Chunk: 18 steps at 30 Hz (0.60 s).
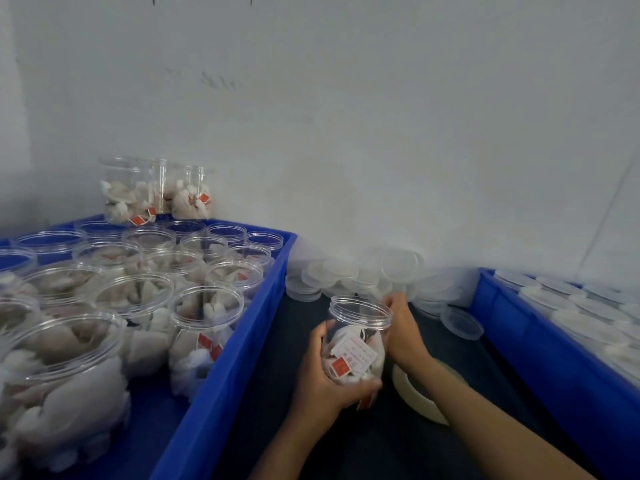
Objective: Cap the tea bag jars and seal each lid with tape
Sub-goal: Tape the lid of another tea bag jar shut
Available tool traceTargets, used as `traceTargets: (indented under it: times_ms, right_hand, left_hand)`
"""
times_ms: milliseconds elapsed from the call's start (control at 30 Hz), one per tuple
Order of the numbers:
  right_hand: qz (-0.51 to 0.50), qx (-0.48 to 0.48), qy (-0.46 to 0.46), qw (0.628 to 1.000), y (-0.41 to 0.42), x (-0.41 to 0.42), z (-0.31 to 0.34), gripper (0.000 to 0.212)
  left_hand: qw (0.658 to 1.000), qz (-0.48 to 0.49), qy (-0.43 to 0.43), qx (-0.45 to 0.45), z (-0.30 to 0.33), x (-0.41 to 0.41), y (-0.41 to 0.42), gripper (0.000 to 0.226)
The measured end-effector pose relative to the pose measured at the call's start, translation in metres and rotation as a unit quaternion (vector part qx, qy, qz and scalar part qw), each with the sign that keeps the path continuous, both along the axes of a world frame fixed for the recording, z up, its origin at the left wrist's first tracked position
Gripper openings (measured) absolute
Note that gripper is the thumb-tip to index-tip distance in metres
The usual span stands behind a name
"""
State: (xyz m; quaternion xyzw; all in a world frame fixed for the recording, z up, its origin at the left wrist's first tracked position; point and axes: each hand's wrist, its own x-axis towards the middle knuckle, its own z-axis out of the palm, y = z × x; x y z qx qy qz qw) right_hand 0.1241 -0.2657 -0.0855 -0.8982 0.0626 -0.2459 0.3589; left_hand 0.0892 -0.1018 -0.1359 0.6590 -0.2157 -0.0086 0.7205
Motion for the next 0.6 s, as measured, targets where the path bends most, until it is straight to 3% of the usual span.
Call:
traceTargets:
  times_ms: [167, 300, 433, 467, 533, 600]
  right_hand:
    - [-0.028, 0.267, -0.108, 0.957, -0.021, -0.050, 0.005, 0.016]
    - [-0.087, 0.464, -0.103, 0.876, -0.032, -0.083, -0.011, 0.017]
    - [-0.061, 0.611, -0.061, 0.787, -0.026, -0.096, -0.007, 0.027]
    - [-0.051, 0.645, -0.051, 0.761, -0.024, -0.099, -0.005, 0.032]
    - [-0.010, 0.741, -0.064, 0.669, -0.020, -0.105, 0.000, 0.038]
    - [0.025, 0.809, -0.092, 0.580, -0.018, -0.108, 0.005, 0.030]
  left_hand:
    - [0.998, 0.031, -0.022, 0.044, 0.001, -0.004, -0.005, 0.108]
    - [0.989, 0.057, -0.087, 0.105, 0.003, -0.011, -0.011, 0.112]
    - [0.983, 0.062, -0.097, 0.144, 0.007, -0.017, -0.011, 0.104]
    - [0.981, 0.065, -0.100, 0.155, 0.008, -0.018, -0.011, 0.097]
    - [0.977, 0.067, -0.110, 0.172, 0.011, -0.020, -0.008, 0.089]
    - [0.972, 0.066, -0.129, 0.185, 0.012, -0.021, -0.006, 0.086]
